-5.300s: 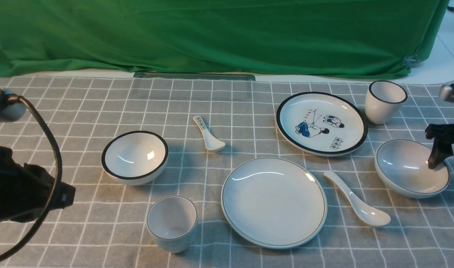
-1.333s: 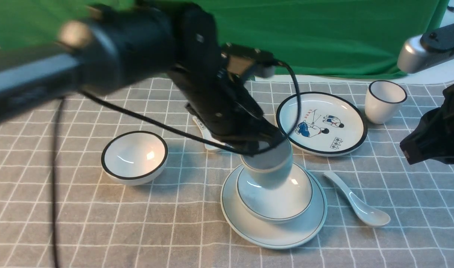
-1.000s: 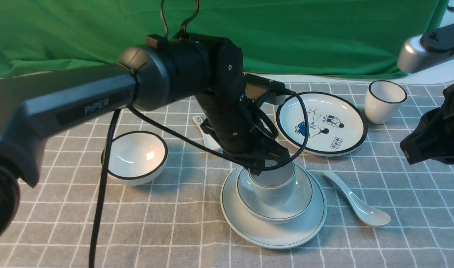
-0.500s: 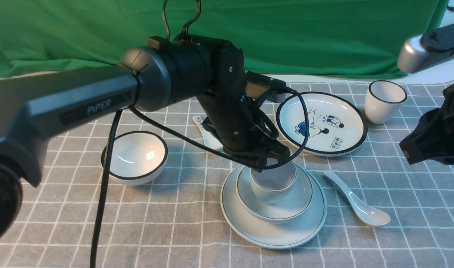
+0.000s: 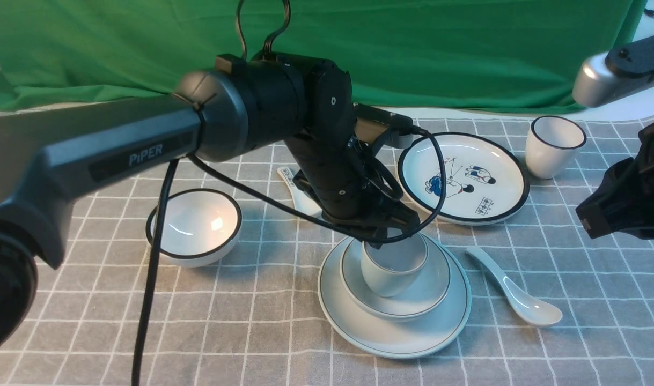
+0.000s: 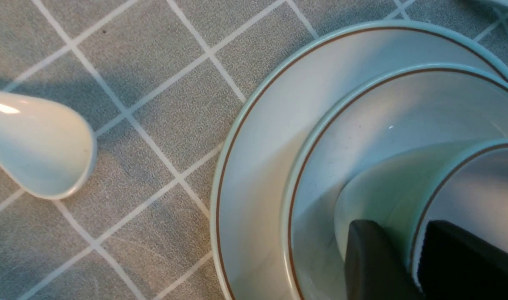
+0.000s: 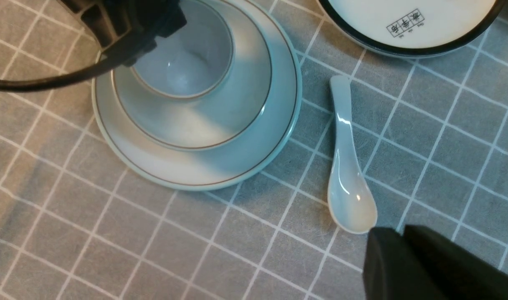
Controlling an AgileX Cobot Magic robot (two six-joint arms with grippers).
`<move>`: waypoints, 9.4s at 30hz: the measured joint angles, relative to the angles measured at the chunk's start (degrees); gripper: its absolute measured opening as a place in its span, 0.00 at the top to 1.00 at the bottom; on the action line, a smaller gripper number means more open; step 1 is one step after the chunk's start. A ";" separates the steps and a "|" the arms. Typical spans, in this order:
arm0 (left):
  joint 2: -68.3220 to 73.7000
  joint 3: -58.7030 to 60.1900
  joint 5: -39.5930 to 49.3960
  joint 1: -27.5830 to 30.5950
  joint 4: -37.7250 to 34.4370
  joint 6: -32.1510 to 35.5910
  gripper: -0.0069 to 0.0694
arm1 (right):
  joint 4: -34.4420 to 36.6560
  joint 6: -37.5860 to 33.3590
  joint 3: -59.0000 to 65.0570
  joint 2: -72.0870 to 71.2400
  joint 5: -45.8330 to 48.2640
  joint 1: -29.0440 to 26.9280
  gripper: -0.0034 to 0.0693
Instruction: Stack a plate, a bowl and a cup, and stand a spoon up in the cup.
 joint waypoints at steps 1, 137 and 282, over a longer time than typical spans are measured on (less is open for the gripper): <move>0.00 0.00 0.00 0.00 -0.06 0.00 0.61 | 0.00 0.00 0.00 0.00 0.00 0.00 0.83; -90.25 58.71 -18.58 0.10 24.80 -26.05 0.90 | -3.06 7.38 35.79 -59.62 -34.12 0.39 0.92; -115.70 94.91 -37.17 36.40 3.71 0.27 0.89 | -3.59 0.69 67.47 -69.09 -38.25 -24.81 0.62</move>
